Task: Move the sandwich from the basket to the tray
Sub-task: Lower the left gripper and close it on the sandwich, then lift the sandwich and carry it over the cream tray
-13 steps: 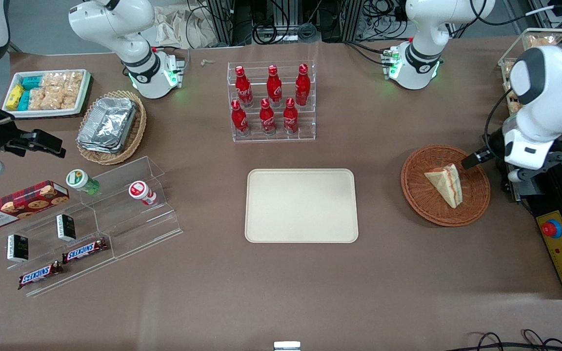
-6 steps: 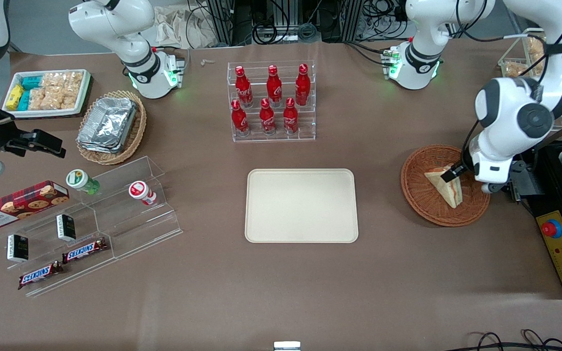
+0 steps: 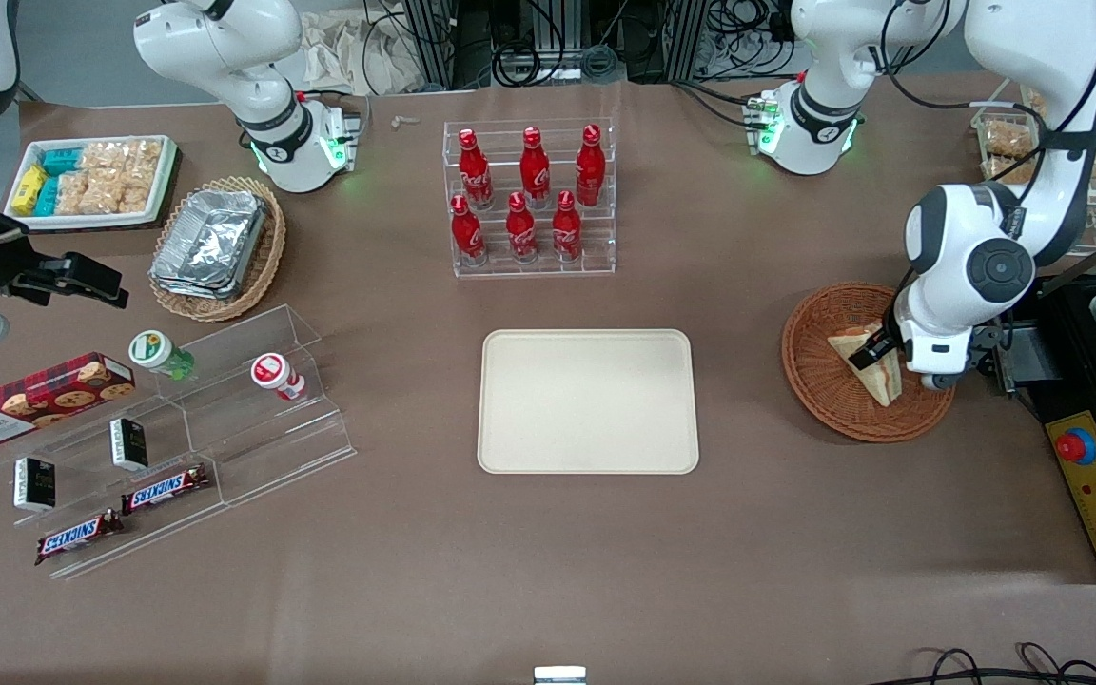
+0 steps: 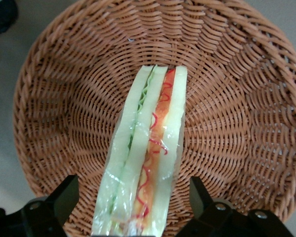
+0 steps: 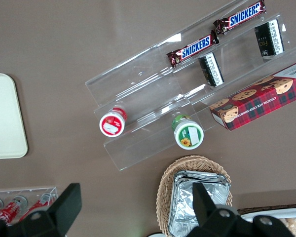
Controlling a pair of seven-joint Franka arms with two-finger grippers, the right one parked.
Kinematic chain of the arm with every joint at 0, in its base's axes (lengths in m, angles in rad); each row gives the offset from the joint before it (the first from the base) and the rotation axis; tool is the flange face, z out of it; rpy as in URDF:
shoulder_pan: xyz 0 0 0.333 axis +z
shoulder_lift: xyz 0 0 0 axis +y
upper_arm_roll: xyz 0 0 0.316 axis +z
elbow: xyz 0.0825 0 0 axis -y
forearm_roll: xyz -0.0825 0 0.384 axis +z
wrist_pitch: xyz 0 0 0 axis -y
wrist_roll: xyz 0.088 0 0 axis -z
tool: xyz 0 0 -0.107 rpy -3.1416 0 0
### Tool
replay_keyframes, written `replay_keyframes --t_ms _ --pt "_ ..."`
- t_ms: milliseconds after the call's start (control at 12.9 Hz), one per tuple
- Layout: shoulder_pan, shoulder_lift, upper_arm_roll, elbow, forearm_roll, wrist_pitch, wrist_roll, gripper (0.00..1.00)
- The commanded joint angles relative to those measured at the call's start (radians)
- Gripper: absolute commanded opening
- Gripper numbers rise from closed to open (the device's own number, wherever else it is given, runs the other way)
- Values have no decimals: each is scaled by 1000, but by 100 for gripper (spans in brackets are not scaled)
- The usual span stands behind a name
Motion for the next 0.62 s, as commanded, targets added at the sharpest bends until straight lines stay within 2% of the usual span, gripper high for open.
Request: replay_keyframes --t_ms 0,78,156,233,311,389,544 --pt "8 7 4 -58 34 97 -45 100" --pt "9 22 4 -58 34 110 -45 100" --pt "8 38 4 -56 34 127 -45 94" --pt "8 44 4 -56 32 133 -47 61" --pt "8 38 5 -55 32 133 -58 13" --pt "8 35 4 -52 32 131 -70 0" --pt "8 35 2 -46 32 131 -104 0"
